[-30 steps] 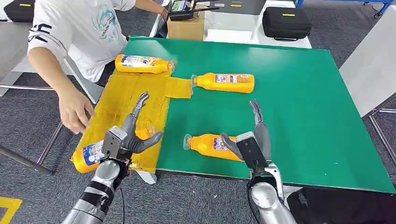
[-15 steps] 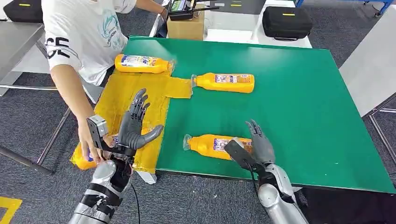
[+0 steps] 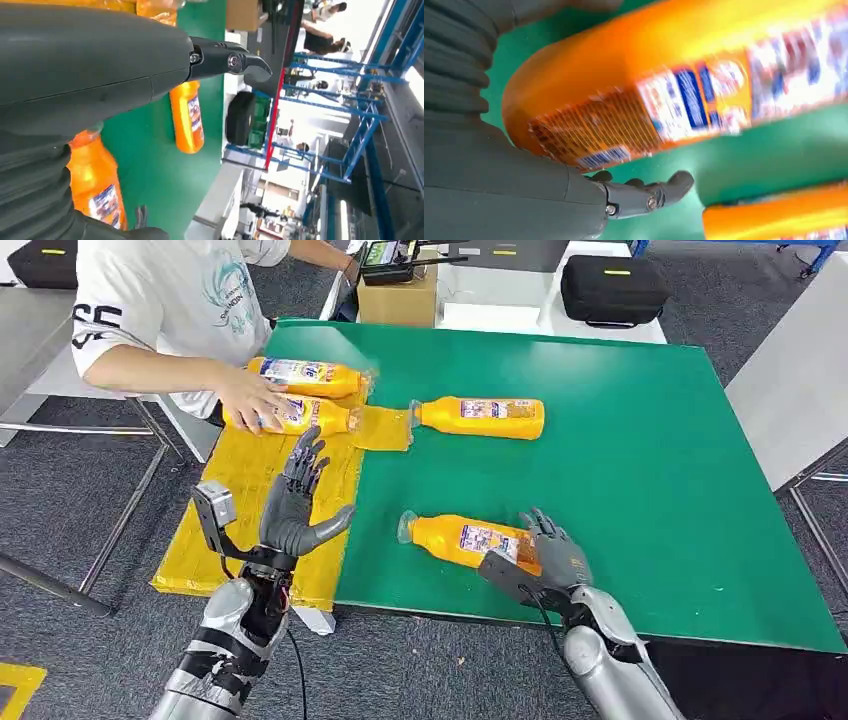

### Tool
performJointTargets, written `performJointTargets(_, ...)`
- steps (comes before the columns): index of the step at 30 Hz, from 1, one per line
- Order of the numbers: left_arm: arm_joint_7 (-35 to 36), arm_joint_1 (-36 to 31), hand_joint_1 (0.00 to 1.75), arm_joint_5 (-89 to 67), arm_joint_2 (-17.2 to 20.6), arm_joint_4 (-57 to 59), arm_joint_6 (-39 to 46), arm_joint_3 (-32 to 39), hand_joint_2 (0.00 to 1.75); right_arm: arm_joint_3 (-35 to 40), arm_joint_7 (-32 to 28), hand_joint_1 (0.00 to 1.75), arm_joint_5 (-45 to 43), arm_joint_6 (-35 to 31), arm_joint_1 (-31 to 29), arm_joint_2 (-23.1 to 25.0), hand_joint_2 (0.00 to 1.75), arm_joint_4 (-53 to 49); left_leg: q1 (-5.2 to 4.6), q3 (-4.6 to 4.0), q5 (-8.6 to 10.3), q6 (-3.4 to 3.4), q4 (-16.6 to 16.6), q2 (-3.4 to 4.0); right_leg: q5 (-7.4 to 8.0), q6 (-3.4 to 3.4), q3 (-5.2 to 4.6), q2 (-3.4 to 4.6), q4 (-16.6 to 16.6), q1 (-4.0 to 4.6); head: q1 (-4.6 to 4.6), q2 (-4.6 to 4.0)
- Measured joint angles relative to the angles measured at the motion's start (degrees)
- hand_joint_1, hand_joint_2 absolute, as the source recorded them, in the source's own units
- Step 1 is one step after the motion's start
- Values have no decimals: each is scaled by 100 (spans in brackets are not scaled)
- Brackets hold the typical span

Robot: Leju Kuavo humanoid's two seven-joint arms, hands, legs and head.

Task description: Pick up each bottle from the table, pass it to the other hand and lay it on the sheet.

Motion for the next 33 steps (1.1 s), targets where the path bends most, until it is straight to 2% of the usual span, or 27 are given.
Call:
performJointTargets(4, -20, -92, 0, 83, -2, 96, -145, -13, 175, 271, -284, 175, -177, 553, -290, -328, 175, 190, 0, 8, 0, 0, 1, -1, 0, 0, 6, 0, -2, 0, 2, 0)
performJointTargets(10, -28, -169, 0, 123, -7, 210, -197, -22, 175, 466, -420, 175, -337, 670, -455, -543, 175, 309, 0, 13, 0, 0, 1, -1, 0, 0, 10, 0, -1, 1, 0, -2)
performJointTargets(16, -46, -336, 0, 302, -28, 448, -359, -31, 175, 877, -671, 175, -835, 1323, -831, -930, 175, 435, -3, 16, 0, 1, 1, -3, 1, 1, 17, 0, -1, -3, 0, 0)
performJointTargets(18, -59, -389, 0, 308, -42, 527, -361, -31, 175, 1021, -667, 175, -998, 1317, -938, -1032, 175, 501, -5, 17, 0, 1, 1, -7, 1, 1, 20, -2, -1, -5, 0, 0)
performJointTargets(22, -41, -392, 0, 319, -37, 557, -262, -26, 175, 1003, -323, 175, -1419, 614, -852, -971, 175, 488, -5, 16, 0, 1, 1, -8, 1, 2, 24, -3, 0, -4, 0, 0)
performJointTargets(25, 131, -319, 0, 306, -31, 527, 43, 0, 175, 672, -229, 175, -1613, -356, -458, -650, 175, 165, -5, 8, 0, 1, 0, -9, 0, 1, 17, -4, 2, -4, 2, 0)
performJointTargets(27, 155, -287, 0, 146, -26, 507, 361, 6, 175, 428, -396, 175, -1666, -958, -164, -365, 175, -156, -3, -1, 0, 0, 0, -6, 0, 1, 3, -3, 3, -1, 0, 0)
performJointTargets(30, -61, -324, 0, -659, -28, 507, 1275, -70, 175, 195, -863, 175, -1779, -1832, 177, 145, 175, -628, 5, -2, 0, -1, 0, 2, -1, -1, -6, 0, 3, 6, -2, 0)
performJointTargets(33, -149, -396, 0, -1332, -46, 507, 1985, -228, 175, 88, -1203, 175, -1889, -2389, 424, 579, 175, -955, 8, -6, 0, -2, 0, -7, -4, -4, -6, -4, 3, 9, -2, 0)
